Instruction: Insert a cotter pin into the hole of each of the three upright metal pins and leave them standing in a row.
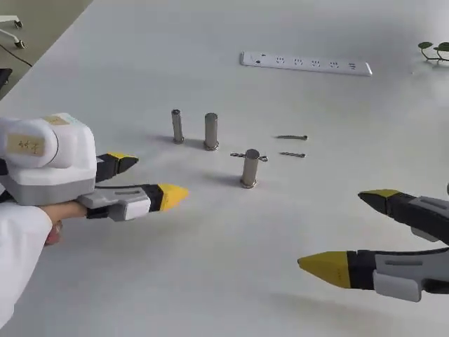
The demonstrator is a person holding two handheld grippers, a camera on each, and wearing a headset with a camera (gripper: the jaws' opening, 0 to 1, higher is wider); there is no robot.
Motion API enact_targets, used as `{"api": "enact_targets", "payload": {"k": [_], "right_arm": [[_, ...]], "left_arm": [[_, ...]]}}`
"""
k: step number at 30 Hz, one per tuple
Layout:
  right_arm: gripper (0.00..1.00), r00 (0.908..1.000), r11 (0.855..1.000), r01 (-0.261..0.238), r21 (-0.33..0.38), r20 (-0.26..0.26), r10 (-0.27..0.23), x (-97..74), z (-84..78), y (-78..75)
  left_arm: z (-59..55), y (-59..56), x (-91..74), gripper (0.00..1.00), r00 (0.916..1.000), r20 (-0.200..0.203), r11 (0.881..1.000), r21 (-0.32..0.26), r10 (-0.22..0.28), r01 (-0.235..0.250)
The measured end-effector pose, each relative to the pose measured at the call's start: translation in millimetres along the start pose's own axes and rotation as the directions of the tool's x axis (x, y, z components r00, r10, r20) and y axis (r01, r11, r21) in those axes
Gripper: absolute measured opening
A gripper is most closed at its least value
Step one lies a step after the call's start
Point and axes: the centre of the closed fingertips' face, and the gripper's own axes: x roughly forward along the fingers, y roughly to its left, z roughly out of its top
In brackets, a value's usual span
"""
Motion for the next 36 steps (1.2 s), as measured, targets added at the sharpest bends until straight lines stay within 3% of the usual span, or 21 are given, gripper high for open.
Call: {"api": "enact_targets", "payload": {"k": [7,13,16,19,22,24,27,31,36], "right_arm": [[0.93,0.9999,1.0,0.01,0.004,-0.003,-0.01,-3.4,-2.7,0.5],[0.88,0.9992,0.999,0.036,-0.03,-0.014,-0.036,-7.4,-1.5,-1.6],[0.89,0.999,0.999,0.045,-0.026,-0.001,-0.045,-10.3,2.5,-3.5],[0.9,0.9988,0.999,0.049,-0.018,0.008,-0.049,-13.4,4.9,-4.6],[0.9,0.9977,0.999,0.042,0.028,0.052,-0.044,-16.3,13.5,-3.2],[0.89,0.9967,0.998,0.043,0.037,0.068,-0.046,-17.9,17.0,-2.8],[0.89,0.9962,0.999,0.035,0.041,0.078,-0.039,-18.2,19.1,-0.7],[0.87,0.9933,0.998,0.046,0.052,0.103,-0.051,-20.6,22.6,-3.2],[0.87,0.9926,0.997,0.053,0.056,0.106,-0.059,-24.7,23.0,-5.0]], "left_arm": [[20.8,20.9,24.5,0.5,0.9979,0.02,0.997,0.043,0.062,-0.062],[33.0,21.8,44.5,0.49,0.9978,0.03,0.993,0.098,0.06,-0.062],[37.8,23.3,53.9,0.45,0.998,0.048,0.998,0.034,0.042,-0.044],[39.0,30.0,59.9,0.38,0.9969,0.048,0.998,0.023,0.063,-0.064],[38.1,35.5,63.9,0.34,0.9962,0.04,0.997,-0.004,0.078,-0.078],[38.9,35.3,65.6,0.33,0.9964,0.046,0.997,-0.034,0.072,-0.07],[39.4,36.0,67.5,0.32,0.9961,0.045,0.997,-0.028,0.076,-0.075],[38.0,35.7,70.1,0.25,0.9971,0.042,0.997,-0.055,0.064,-0.061],[32.5,36.4,73.2,0.16,0.998,0.012,0.998,-0.034,0.062,-0.062]]}}
